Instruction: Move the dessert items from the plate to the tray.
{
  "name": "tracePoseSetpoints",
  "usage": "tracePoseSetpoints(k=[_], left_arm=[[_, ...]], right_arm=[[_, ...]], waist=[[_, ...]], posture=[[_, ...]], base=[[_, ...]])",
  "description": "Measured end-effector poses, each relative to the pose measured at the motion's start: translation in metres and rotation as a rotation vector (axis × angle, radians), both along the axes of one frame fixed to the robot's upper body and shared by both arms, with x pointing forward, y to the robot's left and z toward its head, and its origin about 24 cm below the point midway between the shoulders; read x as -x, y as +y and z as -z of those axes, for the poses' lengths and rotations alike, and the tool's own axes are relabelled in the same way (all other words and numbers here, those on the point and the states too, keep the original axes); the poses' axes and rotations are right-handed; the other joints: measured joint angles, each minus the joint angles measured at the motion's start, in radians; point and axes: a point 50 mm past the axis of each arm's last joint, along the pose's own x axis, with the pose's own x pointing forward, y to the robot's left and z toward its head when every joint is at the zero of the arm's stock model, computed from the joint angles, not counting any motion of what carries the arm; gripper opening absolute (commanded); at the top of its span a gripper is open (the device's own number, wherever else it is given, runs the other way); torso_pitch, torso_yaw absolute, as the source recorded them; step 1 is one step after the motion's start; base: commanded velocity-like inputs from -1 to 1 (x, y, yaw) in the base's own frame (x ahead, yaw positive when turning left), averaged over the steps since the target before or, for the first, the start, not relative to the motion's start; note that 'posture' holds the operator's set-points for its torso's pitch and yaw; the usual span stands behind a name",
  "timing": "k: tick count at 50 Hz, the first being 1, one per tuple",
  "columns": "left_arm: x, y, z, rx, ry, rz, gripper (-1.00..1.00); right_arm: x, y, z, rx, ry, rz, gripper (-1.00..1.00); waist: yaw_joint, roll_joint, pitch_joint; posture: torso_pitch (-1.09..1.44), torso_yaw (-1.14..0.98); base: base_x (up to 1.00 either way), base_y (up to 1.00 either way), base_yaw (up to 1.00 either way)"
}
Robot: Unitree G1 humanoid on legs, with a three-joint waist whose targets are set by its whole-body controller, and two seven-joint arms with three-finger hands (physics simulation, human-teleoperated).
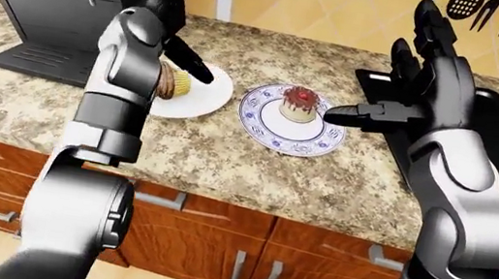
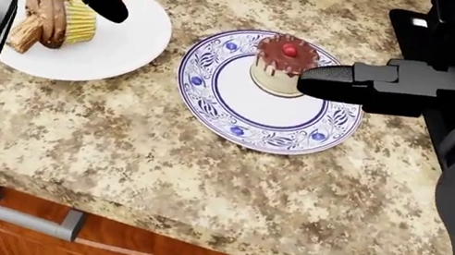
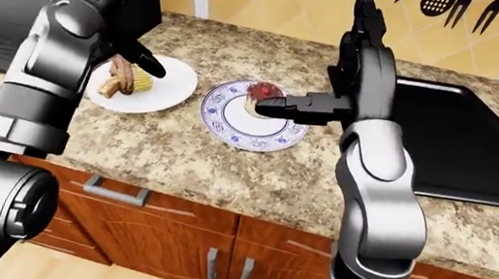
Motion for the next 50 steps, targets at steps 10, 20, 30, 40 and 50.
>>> tracePoseSetpoints(k=[10, 20, 30, 40, 50], left_arm=[[-0.009, 0.024, -0.002, -0.089, 0.086, -0.017, 1.0], [-0.012, 0.024, 0.003, -0.175, 0.127, 0.021, 1.0], [-0.016, 0.02, 0.024, -0.193, 0.171, 0.008, 1.0], [-0.017, 0.014, 0.028, -0.191, 0.167, 0.013, 1.0], [-0.017, 0.02, 0.033, -0.194, 0.177, -0.034, 0.95]], right_arm=[[-0.003, 0.004, -0.001, 0.009, 0.001, -0.013, 1.0], [-0.006, 0.007, 0.002, 0.021, 0.012, -0.02, 1.0], [-0.007, 0.004, 0.006, 0.019, 0.017, -0.011, 1.0], [-0.008, 0.003, 0.007, 0.014, 0.017, -0.015, 1.0], [-0.008, 0.004, 0.006, 0.017, 0.015, -0.016, 1.0]], waist=[[0.003, -0.003, -0.005], [0.006, -0.003, -0.011], [0.006, -0.002, -0.013], [0.003, -0.001, -0.017], [0.001, 0.003, -0.018]], posture=[[0.0, 0.0], [0.0, 0.0], [0.0, 0.0], [0.0, 0.0], [0.0, 0.0]], base=[[0.0, 0.0, 0.0], [0.0, 0.0, 0.0], [0.0, 0.0, 0.0], [0.0, 0.0, 0.0], [0.0, 0.0, 0.0]])
